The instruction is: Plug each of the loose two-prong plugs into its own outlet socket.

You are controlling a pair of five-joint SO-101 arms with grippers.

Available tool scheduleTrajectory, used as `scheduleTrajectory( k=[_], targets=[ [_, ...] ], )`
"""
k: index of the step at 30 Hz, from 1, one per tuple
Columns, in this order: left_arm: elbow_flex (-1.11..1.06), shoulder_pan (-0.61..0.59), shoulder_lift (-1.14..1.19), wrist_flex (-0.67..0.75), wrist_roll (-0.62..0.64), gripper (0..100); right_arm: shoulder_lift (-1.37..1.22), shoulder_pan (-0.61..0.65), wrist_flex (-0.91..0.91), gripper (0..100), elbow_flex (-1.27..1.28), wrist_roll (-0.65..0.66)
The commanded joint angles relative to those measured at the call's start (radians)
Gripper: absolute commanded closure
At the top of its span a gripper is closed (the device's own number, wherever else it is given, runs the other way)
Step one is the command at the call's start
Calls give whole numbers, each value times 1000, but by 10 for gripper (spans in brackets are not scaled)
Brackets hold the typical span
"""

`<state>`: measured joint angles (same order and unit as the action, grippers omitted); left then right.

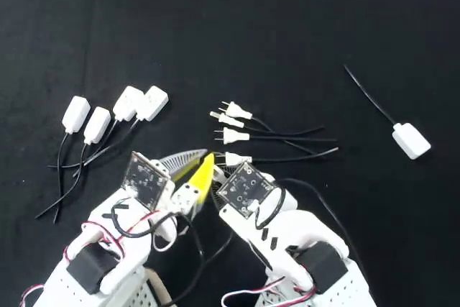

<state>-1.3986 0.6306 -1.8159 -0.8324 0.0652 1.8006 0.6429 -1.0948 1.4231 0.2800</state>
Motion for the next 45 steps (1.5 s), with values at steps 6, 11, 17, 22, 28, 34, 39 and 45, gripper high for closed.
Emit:
scheduleTrajectory(
  k=[6, 11, 17, 22, 28, 34, 39, 45],
  targets=[
    [59, 81, -8, -9, -51, 948, 18, 9, 55, 986, 4, -37],
    [31, 45, -6, 0, -72, 948, 27, 5, 26, 986, -8, -37],
    [-97, -19, -6, 130, -118, 948, 27, 5, -54, 986, -82, -31],
    [-171, -8, -3, 196, -144, 948, 27, 5, -104, 986, -137, -32],
    [-186, 61, -2, 173, -149, 948, 27, 5, -106, 986, -139, -32],
    [-223, 61, -2, 180, -150, 948, 28, -2, -127, 986, -166, -32],
    [-232, 64, 0, 178, -150, 948, 104, -81, -160, 986, -202, -29],
    [-274, 70, -2, 196, -150, 948, 130, -97, -166, 986, -219, -34]
  ],
)
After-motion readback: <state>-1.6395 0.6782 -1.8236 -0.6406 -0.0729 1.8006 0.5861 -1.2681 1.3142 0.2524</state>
